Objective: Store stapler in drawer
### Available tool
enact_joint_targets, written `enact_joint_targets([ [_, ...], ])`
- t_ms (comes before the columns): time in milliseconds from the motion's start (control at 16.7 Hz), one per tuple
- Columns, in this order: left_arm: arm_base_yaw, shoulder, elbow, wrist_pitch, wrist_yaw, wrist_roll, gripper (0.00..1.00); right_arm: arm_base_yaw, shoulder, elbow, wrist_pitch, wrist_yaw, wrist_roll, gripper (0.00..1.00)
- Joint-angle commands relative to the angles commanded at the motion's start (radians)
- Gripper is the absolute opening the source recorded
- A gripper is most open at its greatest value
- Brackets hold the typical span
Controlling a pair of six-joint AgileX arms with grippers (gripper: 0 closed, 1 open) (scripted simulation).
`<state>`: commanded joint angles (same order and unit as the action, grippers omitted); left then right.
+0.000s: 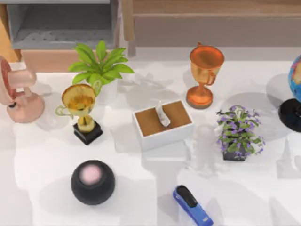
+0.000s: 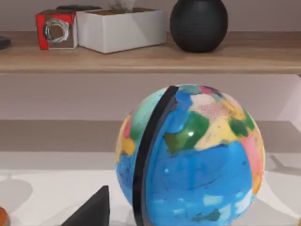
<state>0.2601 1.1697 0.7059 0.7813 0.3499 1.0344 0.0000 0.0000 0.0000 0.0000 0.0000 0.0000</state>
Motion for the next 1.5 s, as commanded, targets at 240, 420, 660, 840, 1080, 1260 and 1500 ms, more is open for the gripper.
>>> enact_joint_targets([
  [240,0.067,0.428,0.155,0.161,0.055,0.230,1.00,0.000,0.000,0.000,0.000,0.000,0.000,1.00],
  [420,0.108,0.717,0.252,0.258,0.084,0.366,1.00,0.000,0.000,0.000,0.000,0.000,0.000,1.00],
  [660,0.145,0.995,0.348,0.351,0.108,0.493,1.00,0.000,0.000,0.000,0.000,0.000,0.000,1.00],
  [840,0.157,1.097,0.388,0.388,0.115,0.543,1.00,0.000,0.000,0.000,0.000,0.000,0.000,1.00],
  [1080,0.159,1.111,0.394,0.394,0.115,0.550,1.00,0.000,0.000,0.000,0.000,0.000,0.000,1.00],
  [1260,0.153,1.110,0.393,0.390,0.113,0.549,1.00,0.000,0.000,0.000,0.000,0.000,0.000,1.00],
  [1500,0.143,1.141,0.459,0.359,0.100,0.550,1.00,0.000,0.000,0.000,0.000,0.000,0.000,1.00],
])
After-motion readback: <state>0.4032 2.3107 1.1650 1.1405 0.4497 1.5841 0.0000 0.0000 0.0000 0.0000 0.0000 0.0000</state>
